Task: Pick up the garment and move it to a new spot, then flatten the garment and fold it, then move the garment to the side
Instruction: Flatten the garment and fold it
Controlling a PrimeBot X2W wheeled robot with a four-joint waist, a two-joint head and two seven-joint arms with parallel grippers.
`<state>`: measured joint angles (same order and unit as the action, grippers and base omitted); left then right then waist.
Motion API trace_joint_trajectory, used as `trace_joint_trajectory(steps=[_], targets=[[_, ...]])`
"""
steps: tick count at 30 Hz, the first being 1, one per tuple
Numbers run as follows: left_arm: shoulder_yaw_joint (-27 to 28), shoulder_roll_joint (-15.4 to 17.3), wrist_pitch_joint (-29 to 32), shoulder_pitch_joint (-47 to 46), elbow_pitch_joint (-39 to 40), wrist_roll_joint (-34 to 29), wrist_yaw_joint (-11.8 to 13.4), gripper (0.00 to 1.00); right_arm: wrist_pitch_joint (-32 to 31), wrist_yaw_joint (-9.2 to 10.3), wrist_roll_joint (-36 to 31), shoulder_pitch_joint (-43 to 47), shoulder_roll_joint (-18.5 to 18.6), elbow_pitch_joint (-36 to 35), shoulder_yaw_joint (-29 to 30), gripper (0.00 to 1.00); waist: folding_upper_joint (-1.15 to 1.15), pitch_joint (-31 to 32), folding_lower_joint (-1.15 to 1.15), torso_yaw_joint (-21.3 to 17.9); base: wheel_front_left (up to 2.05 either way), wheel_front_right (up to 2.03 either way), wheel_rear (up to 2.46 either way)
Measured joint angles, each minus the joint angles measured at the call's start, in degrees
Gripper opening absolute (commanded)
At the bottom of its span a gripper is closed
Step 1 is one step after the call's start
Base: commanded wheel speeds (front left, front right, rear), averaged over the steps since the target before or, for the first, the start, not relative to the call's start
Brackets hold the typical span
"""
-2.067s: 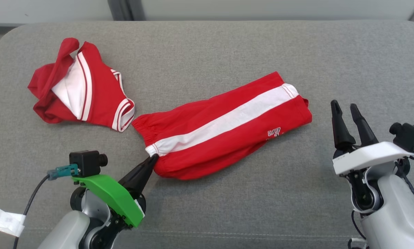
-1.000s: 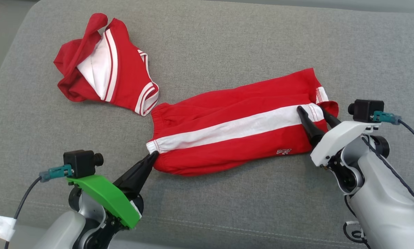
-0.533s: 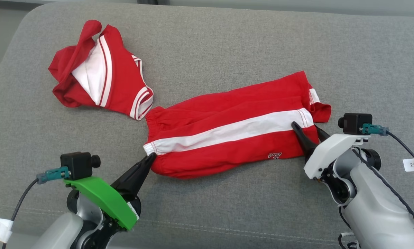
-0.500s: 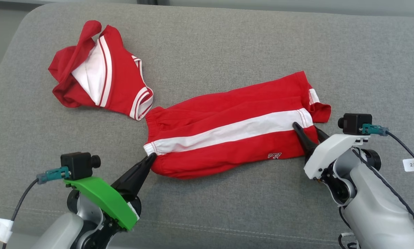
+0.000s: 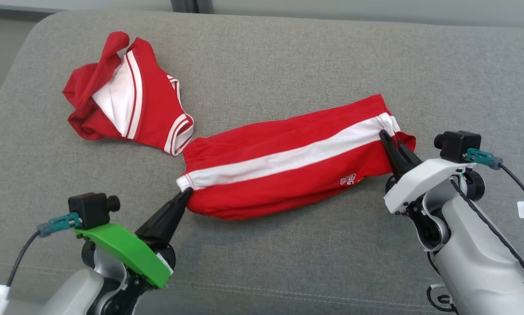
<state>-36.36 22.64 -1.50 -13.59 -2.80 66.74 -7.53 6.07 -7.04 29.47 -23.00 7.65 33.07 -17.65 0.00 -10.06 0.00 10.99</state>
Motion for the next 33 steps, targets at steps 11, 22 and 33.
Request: trace_joint_trajectory(steps=[11, 22, 33], targets=[[8.34, -0.29, -11.25, -0.07, 2.55, -0.36, 0.0, 0.0, 8.12, -0.07, -1.29, -0.14, 0.07, -7.0, -0.18, 0.0, 0.0, 2.11, 0.0, -2.33, 0.0, 0.0, 0.0], [3.04, 2.09, -8.11, 1.8, 4.67, 0.24, 0.0, 0.0, 8.18, -0.07, 1.9, 2.53, 0.77, -12.03, 2.0, 0.0, 0.0, 3.21, 0.0, -6.63, 0.0, 0.0, 0.0], [3.3, 6.33, 3.11, -11.02, 0.59, 2.2, 0.0, 0.0, 4.92, -0.08, 7.03, -3.67, 2.82, -14.55, -1.02, 0.0, 0.0, 0.92, 0.0, -9.72, 0.0, 0.0, 0.0]])
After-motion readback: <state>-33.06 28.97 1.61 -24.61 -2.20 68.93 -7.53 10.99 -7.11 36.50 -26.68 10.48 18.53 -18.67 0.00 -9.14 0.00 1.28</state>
